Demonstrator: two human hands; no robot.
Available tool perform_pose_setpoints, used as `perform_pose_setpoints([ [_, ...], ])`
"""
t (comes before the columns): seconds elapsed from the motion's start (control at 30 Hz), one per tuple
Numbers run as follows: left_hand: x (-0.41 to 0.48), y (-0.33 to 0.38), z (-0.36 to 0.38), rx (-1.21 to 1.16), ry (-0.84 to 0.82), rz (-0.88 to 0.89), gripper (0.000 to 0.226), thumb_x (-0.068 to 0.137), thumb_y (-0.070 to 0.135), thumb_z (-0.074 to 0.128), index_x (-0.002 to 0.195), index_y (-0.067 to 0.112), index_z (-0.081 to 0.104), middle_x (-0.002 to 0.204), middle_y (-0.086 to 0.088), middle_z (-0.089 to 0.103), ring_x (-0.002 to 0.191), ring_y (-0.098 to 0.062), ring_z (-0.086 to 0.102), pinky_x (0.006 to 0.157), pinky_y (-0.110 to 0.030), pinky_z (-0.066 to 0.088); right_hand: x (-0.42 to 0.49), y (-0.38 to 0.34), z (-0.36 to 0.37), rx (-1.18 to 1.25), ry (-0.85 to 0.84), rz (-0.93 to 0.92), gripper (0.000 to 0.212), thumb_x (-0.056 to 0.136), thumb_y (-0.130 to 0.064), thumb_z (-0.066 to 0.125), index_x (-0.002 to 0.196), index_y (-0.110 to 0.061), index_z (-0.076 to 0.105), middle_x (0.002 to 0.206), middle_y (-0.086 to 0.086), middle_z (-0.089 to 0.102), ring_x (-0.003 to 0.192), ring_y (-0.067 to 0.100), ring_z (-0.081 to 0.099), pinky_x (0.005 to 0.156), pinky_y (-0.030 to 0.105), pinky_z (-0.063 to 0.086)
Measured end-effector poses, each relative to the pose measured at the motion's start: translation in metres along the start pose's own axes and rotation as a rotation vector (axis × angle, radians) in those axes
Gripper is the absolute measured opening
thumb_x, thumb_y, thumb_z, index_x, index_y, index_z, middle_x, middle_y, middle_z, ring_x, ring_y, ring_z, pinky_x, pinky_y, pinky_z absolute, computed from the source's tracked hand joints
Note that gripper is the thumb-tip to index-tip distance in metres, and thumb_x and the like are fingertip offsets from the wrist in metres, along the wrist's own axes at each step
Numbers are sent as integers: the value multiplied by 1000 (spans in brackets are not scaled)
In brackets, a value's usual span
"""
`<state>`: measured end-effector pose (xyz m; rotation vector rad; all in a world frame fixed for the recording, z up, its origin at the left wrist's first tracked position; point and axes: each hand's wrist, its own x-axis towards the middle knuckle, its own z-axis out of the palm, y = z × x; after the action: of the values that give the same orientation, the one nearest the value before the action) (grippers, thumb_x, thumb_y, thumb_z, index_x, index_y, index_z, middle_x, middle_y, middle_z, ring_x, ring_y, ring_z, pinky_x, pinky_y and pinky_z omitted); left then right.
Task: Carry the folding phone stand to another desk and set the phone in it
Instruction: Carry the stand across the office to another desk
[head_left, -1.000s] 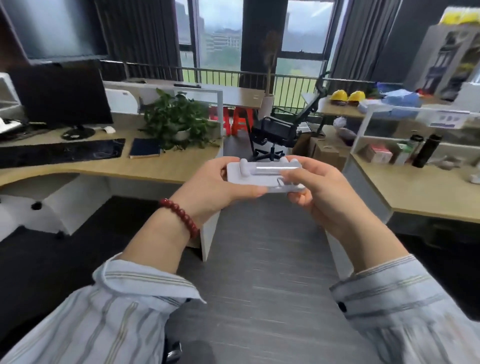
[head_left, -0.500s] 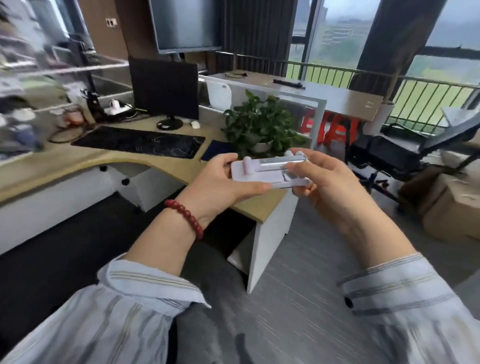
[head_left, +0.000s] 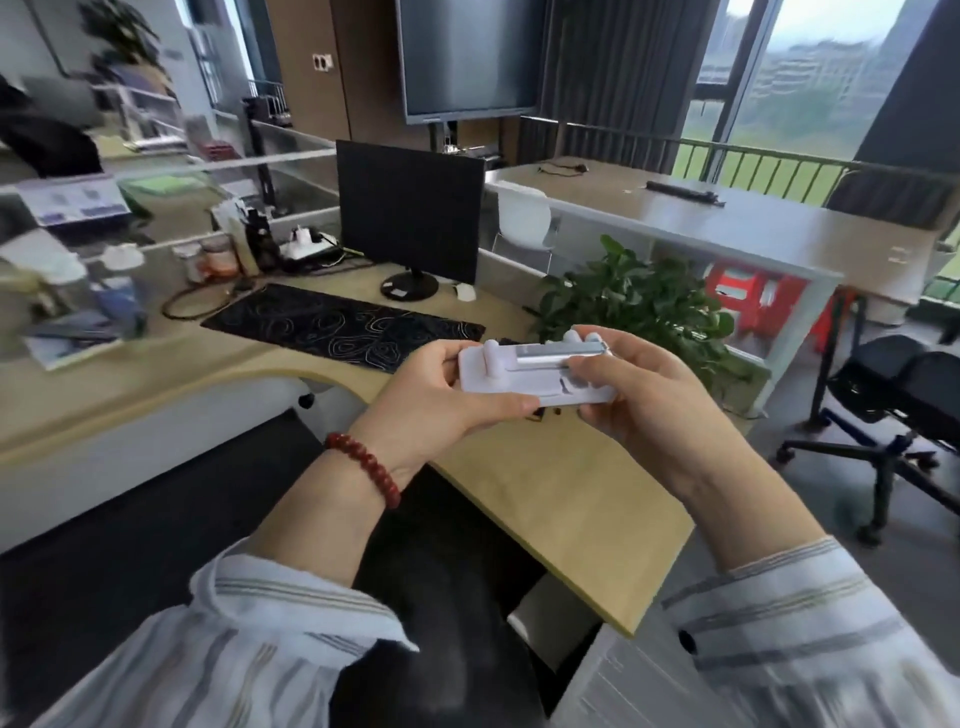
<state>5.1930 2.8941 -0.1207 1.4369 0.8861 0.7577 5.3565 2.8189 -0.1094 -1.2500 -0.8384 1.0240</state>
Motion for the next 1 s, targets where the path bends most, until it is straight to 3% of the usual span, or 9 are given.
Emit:
perform_pose_setpoints([
  [0.1, 49, -1, -20, -2, 55, -2, 60, 61, 11, 87, 113, 16, 58, 112, -2, 68, 103, -18, 67, 89, -40, 56, 61, 1, 12, -15, -35, 0, 25, 83, -7, 63, 107, -15, 66, 90, 0, 65, 65, 5, 61, 55, 17, 50],
  [0.23, 115, -2, -53, 42, 146, -23, 72, 57, 18, 89, 121, 14, 55, 113, -1, 67, 100, -16, 68, 87, -38, 57, 144, 7, 34, -34, -100, 11, 23, 85, -10, 64, 106, -17, 68, 84, -2, 69, 68, 5, 63, 57, 17, 51],
  [0.33, 163, -3, -77, 84, 202, -17, 78, 48, 27, 88, 119, 16, 57, 112, -1, 68, 98, -16, 69, 85, -38, 58, 205, 10, 48, -30, -168, 17, 21, 85, -11, 64, 104, -19, 68, 88, 1, 70, 76, 9, 64, 63, 21, 52],
  [0.47, 216, -6, -105, 64, 266, -22, 64, 57, 21, 88, 114, 20, 58, 109, 2, 67, 98, -15, 68, 86, -38, 57, 277, 14, 70, -46, -224, 28, 26, 85, -12, 63, 110, -19, 65, 101, 7, 68, 80, 11, 64, 64, 22, 51],
  [0.63, 276, -5, -153, 101, 340, -50, 78, 40, 34, 88, 112, 22, 59, 107, 4, 68, 98, -13, 67, 88, -39, 56, 354, 19, 109, -47, -294, 53, 27, 87, -12, 62, 113, -18, 64, 98, 5, 67, 74, 7, 64, 63, 20, 51],
  [0.7, 302, -5, -177, 137, 350, -48, 81, 38, 38, 87, 112, 24, 59, 107, 5, 68, 99, -13, 67, 88, -39, 56, 385, 21, 127, -45, -308, 57, 27, 87, -12, 62, 113, -17, 63, 101, 7, 67, 78, 10, 65, 67, 23, 52],
  [0.9, 395, -10, -256, 241, 312, -21, 65, 61, 30, 86, 120, 26, 59, 110, 10, 64, 103, -11, 61, 95, -38, 51, 483, 36, 184, -27, -251, 58, 29, 87, -12, 63, 115, -17, 62, 116, 13, 65, 99, 22, 67, 85, 34, 56],
  [1.0, 444, -8, -297, 269, 260, -9, 66, 60, 27, 87, 120, 26, 59, 111, 11, 63, 105, -11, 60, 96, -38, 50, 528, 40, 214, -2, -191, 64, 30, 88, -11, 60, 118, -16, 61, 114, 13, 65, 90, 16, 69, 72, 26, 56],
])
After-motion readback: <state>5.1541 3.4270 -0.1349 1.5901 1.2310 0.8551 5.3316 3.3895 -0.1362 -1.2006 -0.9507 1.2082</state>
